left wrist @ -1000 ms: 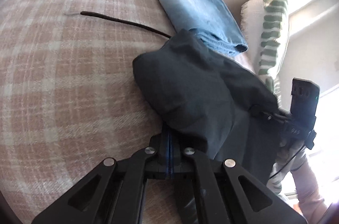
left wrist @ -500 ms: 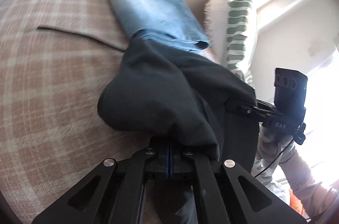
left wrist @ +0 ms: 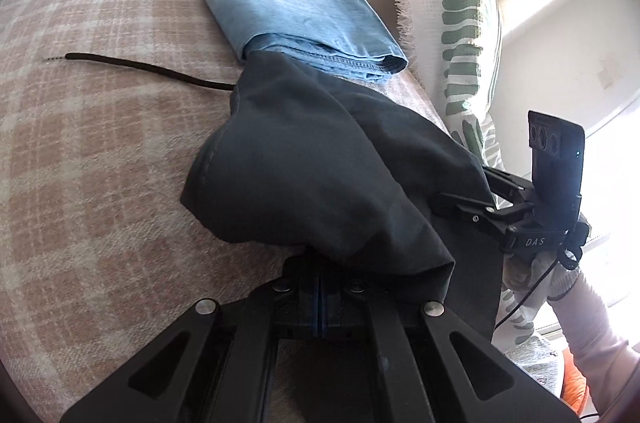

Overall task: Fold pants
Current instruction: 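Grasp the dark trousers stack with both grippers and lift it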

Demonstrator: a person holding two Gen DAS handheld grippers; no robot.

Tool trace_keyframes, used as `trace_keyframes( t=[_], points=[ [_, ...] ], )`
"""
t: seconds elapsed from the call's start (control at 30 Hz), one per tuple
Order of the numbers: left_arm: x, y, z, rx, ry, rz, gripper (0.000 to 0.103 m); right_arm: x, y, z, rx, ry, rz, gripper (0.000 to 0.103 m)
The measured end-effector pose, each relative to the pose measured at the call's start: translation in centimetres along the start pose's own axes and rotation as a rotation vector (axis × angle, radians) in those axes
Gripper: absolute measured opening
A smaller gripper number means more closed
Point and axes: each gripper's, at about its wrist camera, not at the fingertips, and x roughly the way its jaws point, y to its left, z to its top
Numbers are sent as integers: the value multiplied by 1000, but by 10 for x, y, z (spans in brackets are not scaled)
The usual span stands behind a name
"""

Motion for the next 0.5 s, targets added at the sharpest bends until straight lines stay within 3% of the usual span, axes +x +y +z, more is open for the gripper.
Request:
trace_keyframes(
  t=[0.1,0.17,0.23,0.33,0.5],
  points=[
    [2,1,-4,-16,-1,-20,0,0,5,-3,27,-33,26,49],
    [1,-3,-5,-13,-9,-39,0,-12,5,-1,81,-69,123,31],
    [0,-10,-4,-8,-17,-61,0,-19,12,1,82,-81,167,29],
    [1,-21,0,4,-25,-85,0,-23,35,1,4,-90,144,27],
    [-6,-31,8,13,-54,-112,0,-32,53,7,-10,-136,167,27]
  ],
)
